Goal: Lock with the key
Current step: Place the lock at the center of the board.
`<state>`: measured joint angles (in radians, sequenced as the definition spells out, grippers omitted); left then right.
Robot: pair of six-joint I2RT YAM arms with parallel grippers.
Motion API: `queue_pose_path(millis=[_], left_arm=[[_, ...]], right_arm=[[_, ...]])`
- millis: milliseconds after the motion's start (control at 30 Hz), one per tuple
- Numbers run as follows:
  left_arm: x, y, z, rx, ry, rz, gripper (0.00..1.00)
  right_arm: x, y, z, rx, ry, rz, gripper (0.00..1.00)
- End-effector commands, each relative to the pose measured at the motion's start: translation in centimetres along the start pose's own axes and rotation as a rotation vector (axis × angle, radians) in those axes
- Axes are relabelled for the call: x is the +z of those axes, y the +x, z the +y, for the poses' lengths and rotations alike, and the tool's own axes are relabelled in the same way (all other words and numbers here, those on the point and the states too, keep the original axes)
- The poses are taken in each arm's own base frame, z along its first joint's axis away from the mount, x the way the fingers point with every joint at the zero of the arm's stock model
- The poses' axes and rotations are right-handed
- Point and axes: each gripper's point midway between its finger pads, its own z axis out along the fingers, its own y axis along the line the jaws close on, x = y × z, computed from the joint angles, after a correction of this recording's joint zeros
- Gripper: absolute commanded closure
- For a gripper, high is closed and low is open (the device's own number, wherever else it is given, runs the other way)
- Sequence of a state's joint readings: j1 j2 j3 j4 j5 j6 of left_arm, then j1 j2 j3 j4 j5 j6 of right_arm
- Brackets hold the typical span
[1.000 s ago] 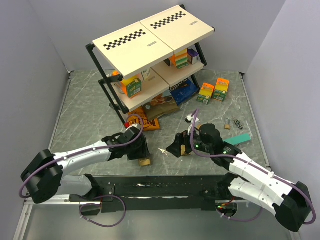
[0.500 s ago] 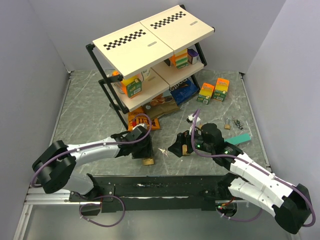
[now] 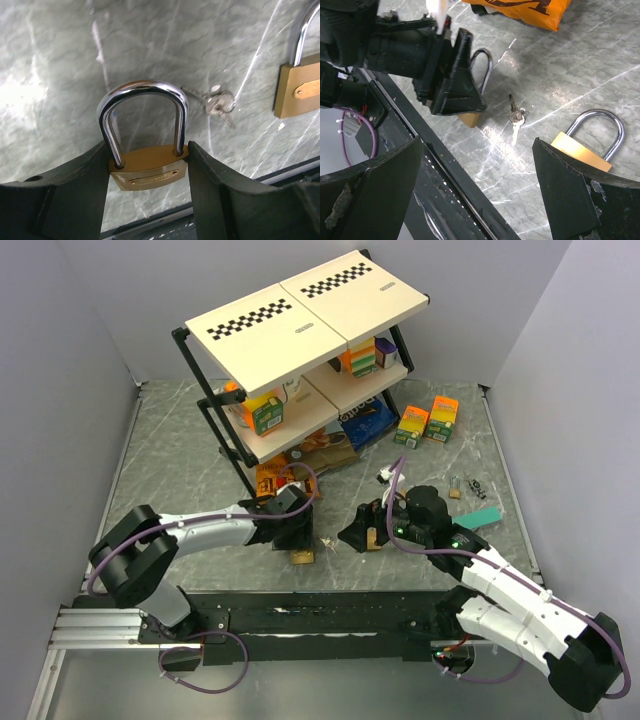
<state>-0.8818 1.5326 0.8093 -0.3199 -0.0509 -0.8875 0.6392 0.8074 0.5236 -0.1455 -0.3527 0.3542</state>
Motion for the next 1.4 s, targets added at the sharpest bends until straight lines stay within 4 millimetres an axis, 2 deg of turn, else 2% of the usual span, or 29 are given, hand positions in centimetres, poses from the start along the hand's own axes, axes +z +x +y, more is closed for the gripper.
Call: queue_pose_path(millis=[0,33,200,400,500,633,833,900,967,1100,1133,1167,1233,1300,1367], left_arm=[[0.6,-0.9,-1.1,0.027,0.010,-0.013,0.70],[0.7,-0.9,-1.0,0.026,0.002,-0.012,0.64],[0.6,-0.8,-0.6,0.025,-0.017,-0.010,0.52],[0.1,-0.8,-0.5,0.035,-0.007,-0.023,0.29],[-0.3,-0.9,-0.4,0.040,0.006,-0.037,0.22],[-1.2,-1.4,-1.0,0.056,0.040,-0.061,0.20],[-4.1,-2.1,-3.9,0.154,0.158,-0.149,0.16],[-4.9,-1.7,-4.7,0.217,0.185,-0.172,0.14],[-6.2,-2.0,-5.4,0.260,0.212,-0.221,0.09],[-8.8,-1.5,-6.7,0.409,0.267,-0.298,0.03],[-9.7,-1.5,-6.8,0.432,0.286,-0.330,0.01],[-10.2,-1.6,-6.7,0.455,0.287,-0.357,0.04],[-11.6,-1.6,-6.5,0.514,0.313,-0.408,0.04],[-12.4,-2.2,-5.7,0.553,0.292,-0.447,0.04],[-13.9,-3.6,-5.2,0.546,0.287,-0.495,0.04]], right_arm=[[-0.5,-2.1,0.7,-0.010,-0.018,-0.060,0.01],[-0.5,-2.0,0.6,-0.007,-0.014,-0.057,0.01],[-0.6,-2.2,0.4,-0.007,-0.007,-0.065,0.01],[-0.5,-2.6,0.6,0.001,-0.017,-0.069,0.01],[-0.5,-2.7,0.6,-0.003,-0.018,-0.066,0.01],[-0.4,-2.9,0.9,0.001,-0.028,-0.063,0.01],[-0.4,-3.7,1.3,-0.009,-0.043,-0.079,0.01],[-0.4,-4.0,1.3,-0.023,-0.038,-0.081,0.01],[-0.5,-4.6,1.2,-0.038,-0.025,-0.090,0.01],[-0.9,-5.7,0.5,-0.077,0.019,-0.110,0.01],[-1.2,-6.3,0.4,-0.088,0.028,-0.121,0.01],[-1.3,-6.2,-0.1,-0.093,0.055,-0.116,0.01],[-1.8,-6.9,-0.5,-0.126,0.077,-0.134,0.01],[-2.3,-7.3,-1.2,-0.152,0.106,-0.143,0.01],[-3.1,-7.9,-1.6,-0.166,0.132,-0.162,0.01]])
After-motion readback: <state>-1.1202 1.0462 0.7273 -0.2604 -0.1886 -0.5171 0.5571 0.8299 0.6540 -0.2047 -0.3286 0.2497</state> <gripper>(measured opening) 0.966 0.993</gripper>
